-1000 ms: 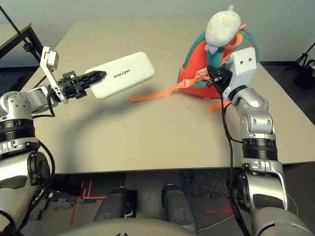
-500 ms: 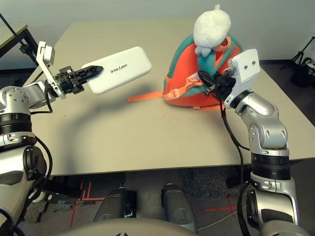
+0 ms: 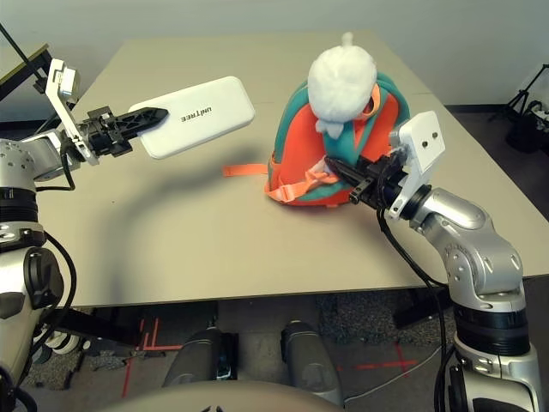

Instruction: Put the pencil case into the backpack and zip it.

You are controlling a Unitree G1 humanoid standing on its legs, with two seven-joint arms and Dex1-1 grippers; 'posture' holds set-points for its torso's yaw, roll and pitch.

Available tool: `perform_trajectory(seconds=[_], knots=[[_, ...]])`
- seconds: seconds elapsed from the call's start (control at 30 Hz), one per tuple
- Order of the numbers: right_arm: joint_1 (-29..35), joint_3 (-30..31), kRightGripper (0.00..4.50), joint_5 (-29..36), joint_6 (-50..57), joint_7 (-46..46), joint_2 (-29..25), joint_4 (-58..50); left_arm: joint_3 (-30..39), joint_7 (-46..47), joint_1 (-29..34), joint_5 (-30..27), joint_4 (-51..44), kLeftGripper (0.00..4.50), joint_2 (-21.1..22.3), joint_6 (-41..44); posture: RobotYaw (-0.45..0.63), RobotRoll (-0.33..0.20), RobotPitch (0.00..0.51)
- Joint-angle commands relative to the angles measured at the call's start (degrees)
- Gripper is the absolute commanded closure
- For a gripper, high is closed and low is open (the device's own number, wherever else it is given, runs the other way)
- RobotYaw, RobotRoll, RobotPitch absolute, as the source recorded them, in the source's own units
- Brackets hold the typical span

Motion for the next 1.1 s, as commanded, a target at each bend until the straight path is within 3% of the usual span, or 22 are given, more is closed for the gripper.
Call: perform_trajectory(seconds=[0.03,0.23,0.53,0.77,1.1], knots=[[1.0,2.4,4.05,-1.8,-2.9,2.3,-0.8,1.7,-2.3,-5.4,-2.1,-0.7,-6.1,3.41,3.1,0.2,-0.19,0.000,0.025],[1.1,4.1,4.05,-4.5,-6.3,3.6,-0.8,5.8,-8.2,-10.0,-5.7,1.5,-11.7,3.41,4.9,-2.1,-0.18,0.000,0.022],[0.9,5.9,4.05,-6.9,-8.7,4.3,-0.5,8.9,-16.3,-17.2,-15.0,9.3,-5.7,3.41,4.5,-12.2,-0.18,0.000,0.015],[1.3,5.8,4.05,-7.0,-9.1,3.9,0.3,8.5,-21.1,-22.4,-20.1,16.8,4.4,3.41,1.6,-21.8,-0.20,0.000,0.007],[0.9,6.0,4.05,-6.9,-8.9,3.8,0.9,8.2,-23.0,-26.0,-24.5,23.4,13.7,3.41,-5.1,-30.4,-0.21,0.000,0.000]])
